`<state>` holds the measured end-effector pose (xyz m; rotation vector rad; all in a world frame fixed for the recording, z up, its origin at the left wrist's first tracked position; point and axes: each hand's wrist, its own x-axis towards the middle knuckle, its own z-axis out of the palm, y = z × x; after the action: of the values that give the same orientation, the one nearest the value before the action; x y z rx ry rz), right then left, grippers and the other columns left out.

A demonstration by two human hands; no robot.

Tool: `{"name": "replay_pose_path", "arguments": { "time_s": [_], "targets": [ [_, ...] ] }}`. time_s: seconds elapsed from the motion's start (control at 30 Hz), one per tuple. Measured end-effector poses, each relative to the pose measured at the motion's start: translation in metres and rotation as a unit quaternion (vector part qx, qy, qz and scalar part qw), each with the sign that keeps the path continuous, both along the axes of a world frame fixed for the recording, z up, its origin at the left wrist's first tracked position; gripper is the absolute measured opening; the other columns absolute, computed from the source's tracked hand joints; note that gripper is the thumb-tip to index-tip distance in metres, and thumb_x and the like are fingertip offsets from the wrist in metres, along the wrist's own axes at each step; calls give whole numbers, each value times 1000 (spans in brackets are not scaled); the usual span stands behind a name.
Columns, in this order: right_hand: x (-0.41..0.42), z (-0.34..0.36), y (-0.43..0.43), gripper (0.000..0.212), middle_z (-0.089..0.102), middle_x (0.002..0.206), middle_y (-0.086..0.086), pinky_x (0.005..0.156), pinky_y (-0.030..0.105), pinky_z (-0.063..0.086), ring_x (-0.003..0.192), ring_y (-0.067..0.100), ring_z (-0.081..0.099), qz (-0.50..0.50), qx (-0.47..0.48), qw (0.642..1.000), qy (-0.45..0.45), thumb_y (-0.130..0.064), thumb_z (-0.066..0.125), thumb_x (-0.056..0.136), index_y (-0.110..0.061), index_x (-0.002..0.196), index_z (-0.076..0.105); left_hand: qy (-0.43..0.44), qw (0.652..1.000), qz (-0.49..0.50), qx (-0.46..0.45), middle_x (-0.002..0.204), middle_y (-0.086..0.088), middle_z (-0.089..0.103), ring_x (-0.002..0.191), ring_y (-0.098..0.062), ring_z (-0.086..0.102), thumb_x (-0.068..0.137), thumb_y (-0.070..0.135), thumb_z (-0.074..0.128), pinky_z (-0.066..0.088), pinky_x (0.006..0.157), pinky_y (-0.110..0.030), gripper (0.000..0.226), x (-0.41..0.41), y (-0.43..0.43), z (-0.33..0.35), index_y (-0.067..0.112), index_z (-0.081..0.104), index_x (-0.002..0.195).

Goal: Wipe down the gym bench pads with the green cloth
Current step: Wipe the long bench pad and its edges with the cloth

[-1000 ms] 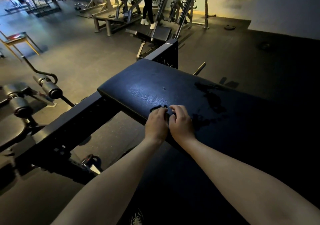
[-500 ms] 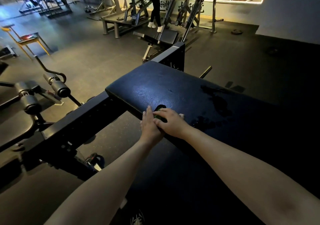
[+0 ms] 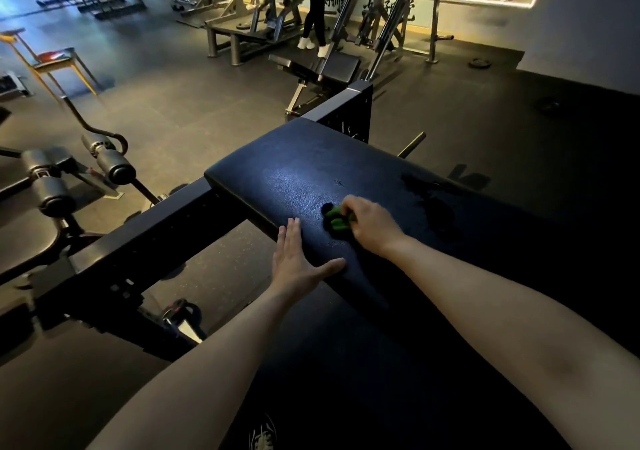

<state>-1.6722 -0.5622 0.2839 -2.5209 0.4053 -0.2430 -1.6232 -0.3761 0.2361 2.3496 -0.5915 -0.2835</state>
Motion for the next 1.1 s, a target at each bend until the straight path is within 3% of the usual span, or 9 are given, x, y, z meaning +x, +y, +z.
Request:
{"name": "replay_pose_path", "arguments": {
  "time_s": [0.2,0.33,0.43,0.5,0.6,0.67,0.73,0.87,1.1],
  "targets": [
    [2,1,-11,31,67,114,9,82,34,44,105,34,60,-128,0,992,-7,-3,51,85,-20,106,67,10,1000,6,6,167,7,-10,152,-11,-17,72,67,75,-5,124,-34,124,-3,-6,1,22,-1,160],
    [1,8,34,24,72,108,6,88,32,48,102,26,65,48,43,998,-24,-13,64,85,-19,107,73,15,1000,8,9,168,3,-7,153,-14,-15,70,67,76,-2,124,-38,125,-1,-8,2,19,3,160],
    [3,9,47,33,65,128,9,106,29,35,121,25,56,191,-2,981,20,-10,65,83,-10,115,72,11,1000,2,7,168,2,-1,154,-14,-10,67,61,78,3,125,-46,125,1,-5,1,18,7,160],
    [2,1,36,41,59,138,8,113,37,30,130,28,48,214,-37,976,18,-10,62,80,-13,120,71,0,1000,11,18,168,5,2,154,-12,-8,71,58,77,2,125,-46,118,-2,-6,2,20,8,160],
    [-5,-12,16,46,53,141,-7,107,42,36,121,27,42,162,-76,984,25,-25,54,86,-31,130,65,-60,997,3,40,166,1,13,153,-15,0,59,81,51,-4,123,-47,121,-2,-8,7,20,16,159],
    [-3,-14,11,48,51,137,-7,103,41,33,114,27,39,130,-100,986,37,-34,43,88,-37,133,60,-120,990,-49,54,162,-1,23,151,-17,8,62,80,42,-8,122,-49,116,7,-15,14,17,20,157],
    [2,-9,8,49,48,131,-2,102,40,29,111,27,37,108,-112,986,61,-36,39,90,-39,136,56,-154,982,-91,67,162,0,24,152,-18,8,72,71,44,-12,122,-49,106,19,-29,24,16,19,158],
    [12,-6,-24,41,46,117,2,98,38,31,107,26,39,35,-111,990,77,-29,49,98,-48,134,55,-121,981,-88,120,168,-2,8,154,-22,-1,88,59,49,-9,123,-50,92,45,-55,32,18,10,160],
    [39,-8,-40,45,40,124,9,102,41,32,114,34,38,-234,-76,964,99,-21,45,95,-43,133,57,-106,982,-78,134,168,1,8,153,-22,5,89,65,49,0,123,-46,90,56,-53,22,19,17,159]
  ]
}}
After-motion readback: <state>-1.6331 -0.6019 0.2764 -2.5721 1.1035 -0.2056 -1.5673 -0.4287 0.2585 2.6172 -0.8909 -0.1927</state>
